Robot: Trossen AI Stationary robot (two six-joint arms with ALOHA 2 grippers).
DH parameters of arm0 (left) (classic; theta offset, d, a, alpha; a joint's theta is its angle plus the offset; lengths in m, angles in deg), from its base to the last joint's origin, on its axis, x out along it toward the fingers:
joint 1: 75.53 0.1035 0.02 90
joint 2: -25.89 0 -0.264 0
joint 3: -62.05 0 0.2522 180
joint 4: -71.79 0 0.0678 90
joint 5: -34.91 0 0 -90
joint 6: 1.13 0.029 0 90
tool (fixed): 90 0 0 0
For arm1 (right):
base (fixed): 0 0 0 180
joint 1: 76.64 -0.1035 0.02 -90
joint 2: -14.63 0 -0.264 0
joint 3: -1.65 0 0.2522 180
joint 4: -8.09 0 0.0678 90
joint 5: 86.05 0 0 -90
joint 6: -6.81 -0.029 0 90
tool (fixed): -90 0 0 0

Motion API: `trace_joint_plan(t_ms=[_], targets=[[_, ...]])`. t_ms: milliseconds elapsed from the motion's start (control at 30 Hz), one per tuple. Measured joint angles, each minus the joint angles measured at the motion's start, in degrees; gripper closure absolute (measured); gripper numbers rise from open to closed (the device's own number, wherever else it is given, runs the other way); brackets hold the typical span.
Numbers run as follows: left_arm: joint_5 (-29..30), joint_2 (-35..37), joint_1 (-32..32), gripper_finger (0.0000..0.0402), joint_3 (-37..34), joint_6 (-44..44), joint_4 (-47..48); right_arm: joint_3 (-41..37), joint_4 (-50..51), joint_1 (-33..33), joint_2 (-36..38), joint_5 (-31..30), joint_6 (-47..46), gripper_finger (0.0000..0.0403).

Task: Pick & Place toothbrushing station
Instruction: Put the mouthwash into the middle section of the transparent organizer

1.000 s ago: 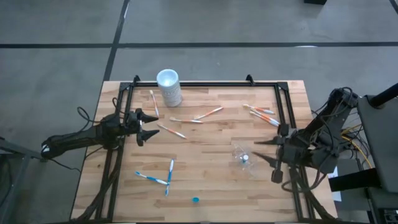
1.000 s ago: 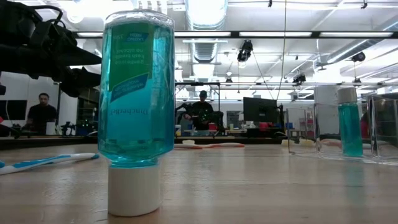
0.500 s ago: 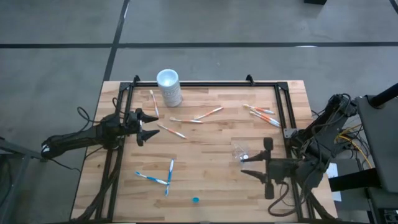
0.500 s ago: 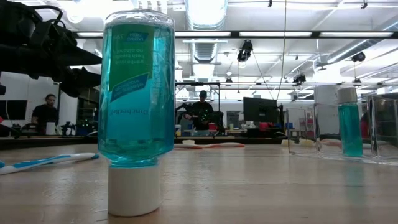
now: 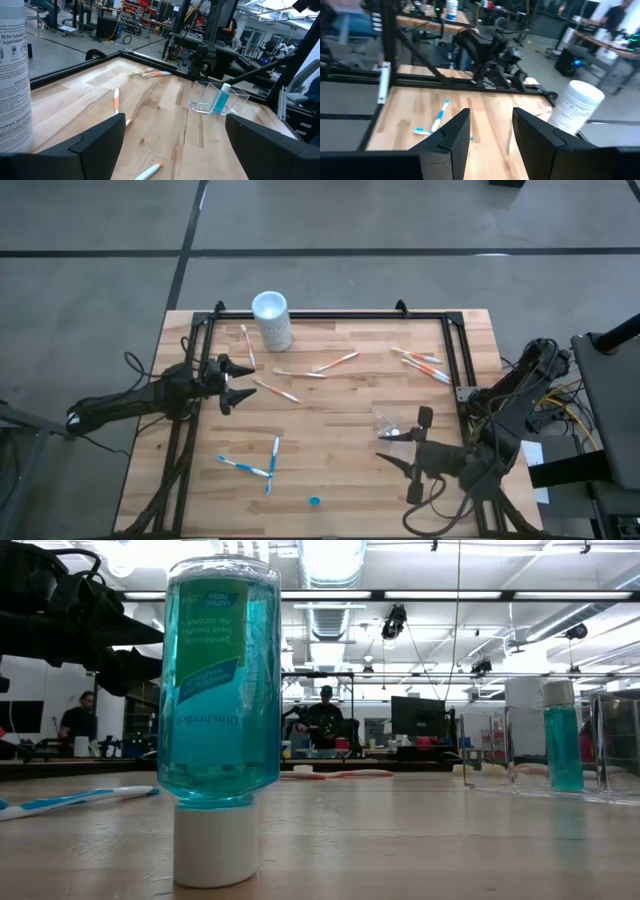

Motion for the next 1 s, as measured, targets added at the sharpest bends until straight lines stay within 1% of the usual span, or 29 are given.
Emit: trace_joint_plan(t_ms=[133,233,367,467,567,633,700,767,867,933,1000], targets=[[0.0,0.0,0.0,0.0053,0.0,0.0,0.0,-0.4,-0.2,-0.3,0.0,-4.3,-0.1,0.0262],[0.0,0.0,0.0,0.0053,0.0,0.0,0.0,-1.8,-1.1,-0.4,1.1,-4.6,-1.5,0.0262],[0.0,0.0,0.0,0.0051,0.0,0.0,0.0,-6.7,-8.3,-0.5,3.2,-4.5,-0.3,0.0262],[0.0,0.0,0.0,0.0053,0.0,0.0,0.0,-12.5,-19.0,-0.5,5.7,-2.9,4.5,0.0262],[0.0,0.0,0.0,0.0052,0.0,0.0,0.0,-19.8,-34.4,-0.4,9.2,0.7,13.2,0.0262],[0.0,0.0,0.0,0.0051,0.0,0.0,0.0,-24.7,-44.3,0.3,11.8,5.2,18.8,0.0262],[0.0,0.0,0.0,0.0051,0.0,0.0,0.0,-29.5,-51.1,1.8,14.8,11.1,21.6,0.0262],[0.0,0.0,0.0,0.0053,0.0,0.0,0.0,-33.7,-53.1,3.9,17.7,15.9,20.1,0.0262],[0.0,0.0,0.0,0.0053,0.0,0.0,0.0,-38.9,-52.5,7.3,21.3,21.6,12.8,0.0262],[0.0,0.0,0.0,0.0051,0.0,0.0,0.0,-41.0,-52.7,8.9,23.1,23.8,9.2,0.0262],[0.0,0.0,0.0,0.0051,0.0,0.0,0.0,-42.2,-52.9,9.4,24.4,23.9,8.5,0.0264]])
